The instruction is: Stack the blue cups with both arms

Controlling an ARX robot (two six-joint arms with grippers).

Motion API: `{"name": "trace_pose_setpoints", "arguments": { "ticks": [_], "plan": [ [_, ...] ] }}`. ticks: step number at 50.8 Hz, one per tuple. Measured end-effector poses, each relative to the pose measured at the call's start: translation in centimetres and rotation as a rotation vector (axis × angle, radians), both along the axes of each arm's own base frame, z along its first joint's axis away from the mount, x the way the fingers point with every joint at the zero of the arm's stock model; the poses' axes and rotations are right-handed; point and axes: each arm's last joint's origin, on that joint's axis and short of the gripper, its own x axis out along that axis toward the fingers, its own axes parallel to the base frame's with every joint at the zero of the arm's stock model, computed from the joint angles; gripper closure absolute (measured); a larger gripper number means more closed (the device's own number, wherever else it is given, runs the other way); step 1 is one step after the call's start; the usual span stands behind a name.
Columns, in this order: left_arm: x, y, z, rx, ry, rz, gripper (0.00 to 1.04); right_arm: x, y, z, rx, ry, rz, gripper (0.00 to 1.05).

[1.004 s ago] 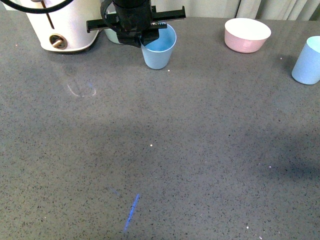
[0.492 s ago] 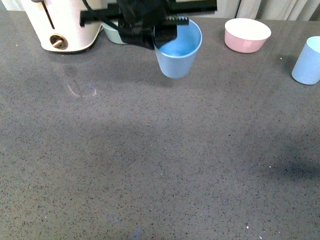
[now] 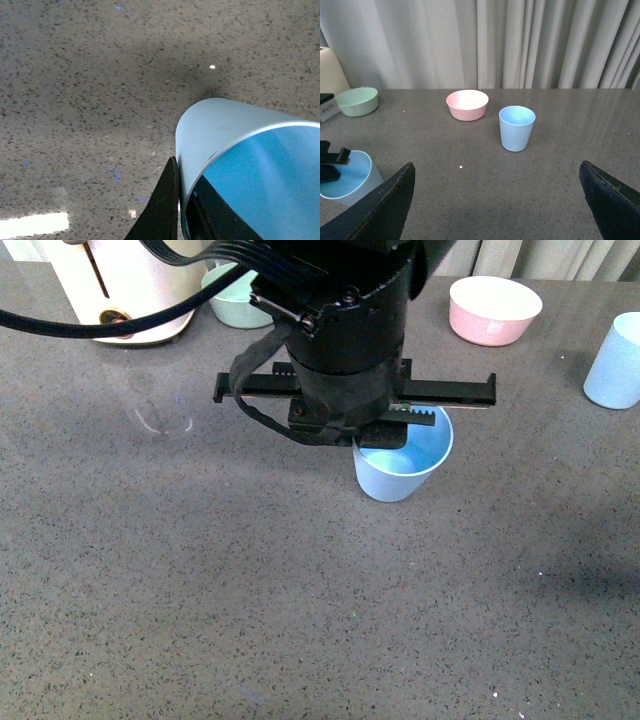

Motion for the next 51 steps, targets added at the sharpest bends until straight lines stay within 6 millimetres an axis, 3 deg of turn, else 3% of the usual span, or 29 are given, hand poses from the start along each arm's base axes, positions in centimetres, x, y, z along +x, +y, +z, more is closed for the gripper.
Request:
{"name": "trace_pose_setpoints", "arguments": {
  "ticks": [19,38,51],
  "plan": [
    [0.0,-0.1,-0.7,-0.006,0.018,0.019,1.03,0.0,0.0,0.0,0.000,0.000,0.000,0.09],
    [0.1,-0.2,-1.4,-0.001,0.028,0.021,0.58,0.0,0.0,0.0,0.000,0.000,0.000,0.09],
    [0.1,-0.3,-0.9,-0.011,0.015,0.022,0.14,0.0,0.0,0.0,0.000,0.000,0.000,0.09]
  ]
}}
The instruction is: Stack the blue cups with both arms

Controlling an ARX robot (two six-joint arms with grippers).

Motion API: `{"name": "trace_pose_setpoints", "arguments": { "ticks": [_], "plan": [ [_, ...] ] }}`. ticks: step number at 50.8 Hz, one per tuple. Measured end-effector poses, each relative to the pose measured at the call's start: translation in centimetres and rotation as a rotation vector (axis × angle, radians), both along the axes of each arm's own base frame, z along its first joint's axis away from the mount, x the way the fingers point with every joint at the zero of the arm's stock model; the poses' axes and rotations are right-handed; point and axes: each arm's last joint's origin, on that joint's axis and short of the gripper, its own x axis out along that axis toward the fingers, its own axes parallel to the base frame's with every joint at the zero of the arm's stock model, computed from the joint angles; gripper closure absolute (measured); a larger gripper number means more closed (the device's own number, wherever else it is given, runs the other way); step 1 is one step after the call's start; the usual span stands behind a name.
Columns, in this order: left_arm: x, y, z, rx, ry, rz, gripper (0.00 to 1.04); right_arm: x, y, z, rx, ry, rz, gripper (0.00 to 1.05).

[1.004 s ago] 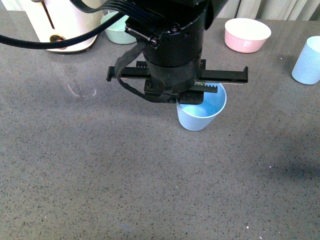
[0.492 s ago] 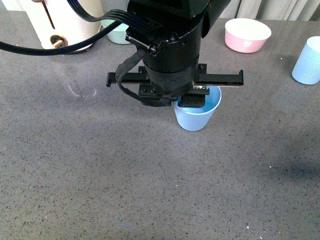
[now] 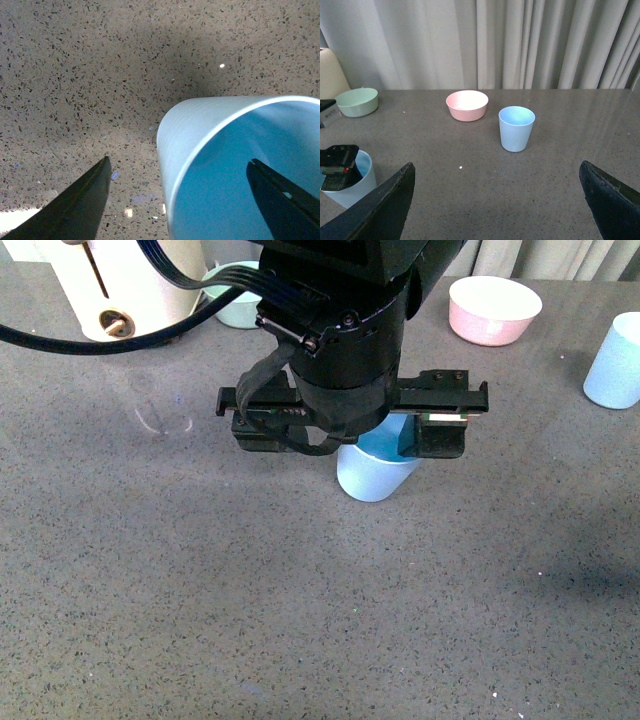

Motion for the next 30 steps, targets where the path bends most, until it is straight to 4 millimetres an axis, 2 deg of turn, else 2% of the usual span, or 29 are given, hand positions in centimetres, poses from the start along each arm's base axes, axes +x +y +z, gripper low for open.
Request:
{"name": "trace_pose_setpoints", "arguments": {
  "ticks": [3,16,30],
  "plan": [
    [0.0,0.0,0.6,-0.008,-0.011,-0.001,0.07,0.0,0.0,0.0,0.000,0.000,0.000,0.09],
    [0.1,0.4,2.4,-0.022,-0.051,0.010,0.09,0.0,0.0,0.0,0.000,0.000,0.000,0.09],
    [0.4,1.9,3.9,-0.014,-0.088,0.022,0.09,0.0,0.0,0.0,0.000,0.000,0.000,0.09]
  ]
}}
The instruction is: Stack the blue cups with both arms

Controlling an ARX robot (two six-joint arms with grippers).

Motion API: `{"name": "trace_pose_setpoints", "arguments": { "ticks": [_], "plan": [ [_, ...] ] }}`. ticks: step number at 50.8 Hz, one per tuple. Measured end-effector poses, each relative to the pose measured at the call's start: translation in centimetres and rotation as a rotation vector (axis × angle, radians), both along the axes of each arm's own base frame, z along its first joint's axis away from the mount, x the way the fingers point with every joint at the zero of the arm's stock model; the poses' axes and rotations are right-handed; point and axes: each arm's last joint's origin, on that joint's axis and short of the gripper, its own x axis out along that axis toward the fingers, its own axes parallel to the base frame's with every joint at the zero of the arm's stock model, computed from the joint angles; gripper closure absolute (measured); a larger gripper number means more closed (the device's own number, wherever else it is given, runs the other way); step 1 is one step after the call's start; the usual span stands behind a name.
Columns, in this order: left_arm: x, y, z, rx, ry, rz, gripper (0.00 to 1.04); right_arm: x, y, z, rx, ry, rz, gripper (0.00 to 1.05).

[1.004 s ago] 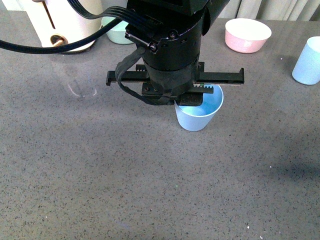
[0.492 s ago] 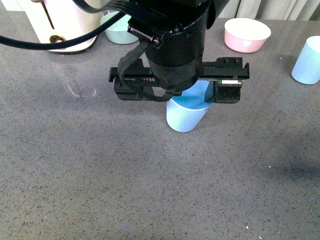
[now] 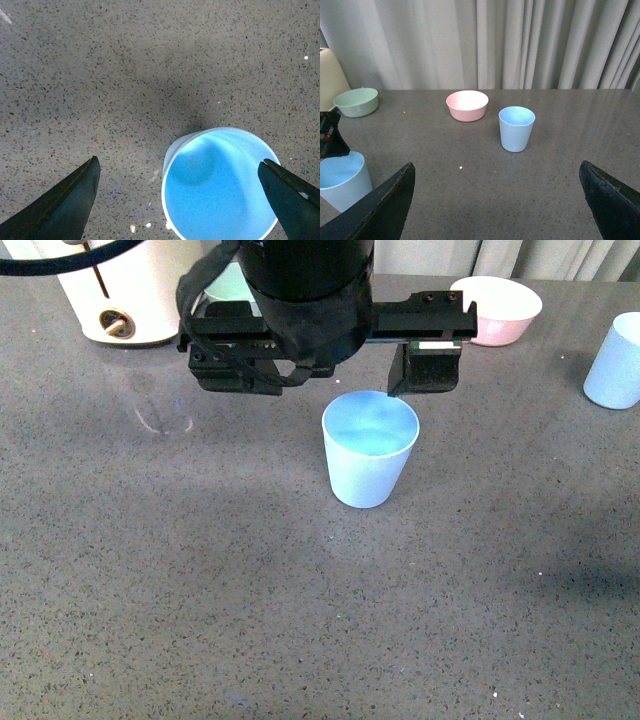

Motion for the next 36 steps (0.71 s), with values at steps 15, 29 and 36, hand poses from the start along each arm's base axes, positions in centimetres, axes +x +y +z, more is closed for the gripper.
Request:
{"name": "trace_pose_setpoints", "arguments": {
  "ticks": [15,29,36],
  "plan": [
    [-1.9,2.0,3.5,-0.030,-0.094,-0.029,0.09,0.0,0.0,0.0,0.000,0.000,0.000,0.09],
    [-3.6,8.3,7.9,-0.002,-0.698,0.127,0.25,0.0,0.0,0.0,0.000,0.000,0.000,0.09],
    [-6.7,13.4,7.2,0.010,-0.961,0.223,0.48,0.0,0.0,0.0,0.000,0.000,0.000,0.09]
  ]
}}
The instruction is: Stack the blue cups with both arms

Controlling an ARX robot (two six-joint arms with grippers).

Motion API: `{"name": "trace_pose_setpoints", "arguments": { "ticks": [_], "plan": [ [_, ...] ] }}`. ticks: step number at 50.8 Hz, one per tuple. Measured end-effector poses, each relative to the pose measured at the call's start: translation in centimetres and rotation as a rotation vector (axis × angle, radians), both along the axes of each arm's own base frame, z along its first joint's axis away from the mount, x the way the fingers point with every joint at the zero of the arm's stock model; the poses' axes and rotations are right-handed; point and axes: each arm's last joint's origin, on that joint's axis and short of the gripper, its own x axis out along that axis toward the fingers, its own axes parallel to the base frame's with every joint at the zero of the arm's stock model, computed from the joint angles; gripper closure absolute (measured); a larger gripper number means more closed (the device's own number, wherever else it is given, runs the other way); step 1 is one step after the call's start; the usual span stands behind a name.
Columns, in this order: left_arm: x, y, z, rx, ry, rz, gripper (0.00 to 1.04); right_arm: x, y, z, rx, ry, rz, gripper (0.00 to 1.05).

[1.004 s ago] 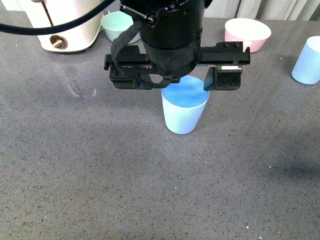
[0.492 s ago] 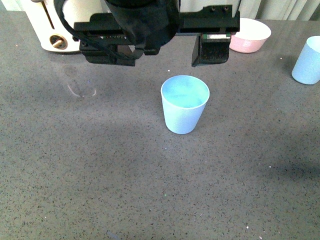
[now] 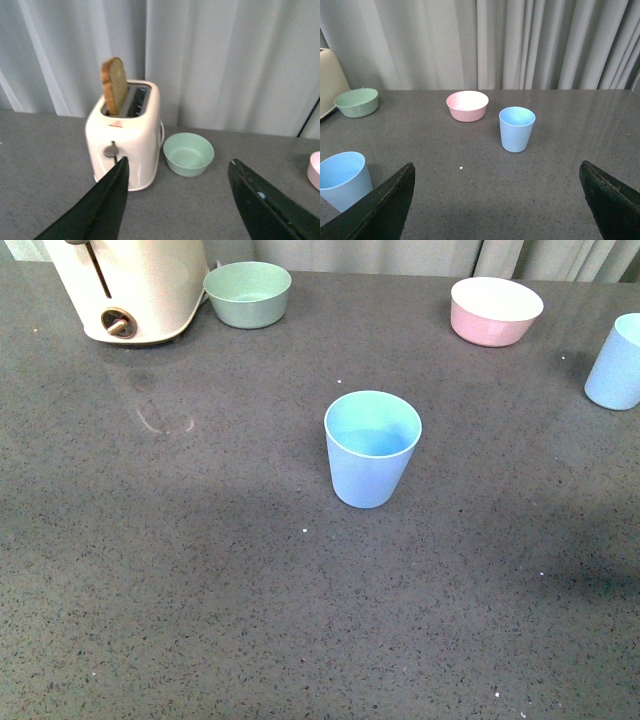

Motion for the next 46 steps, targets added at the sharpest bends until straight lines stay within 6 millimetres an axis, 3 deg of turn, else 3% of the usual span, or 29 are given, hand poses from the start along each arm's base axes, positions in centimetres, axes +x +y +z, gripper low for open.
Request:
{"name": "trace_pose_setpoints", "arguments": {
  "ticks": [6,15,25,46],
  "plan": [
    [-3.0,3.1,-1.9,0.030,-0.016,-0.009,0.73,0.0,0.0,0.0,0.000,0.000,0.000,0.09],
    [-5.9,5.8,-3.6,0.047,0.000,-0.018,1.03,0.0,0.0,0.0,0.000,0.000,0.000,0.09],
    [-8.4,7.9,-4.7,0.049,-0.005,-0.005,1.03,0.0,0.0,0.0,0.000,0.000,0.000,0.09],
    [-12.5,10.1,-6.1,0.050,-0.003,-0.004,1.03,0.0,0.0,0.0,0.000,0.000,0.000,0.09]
  ]
}}
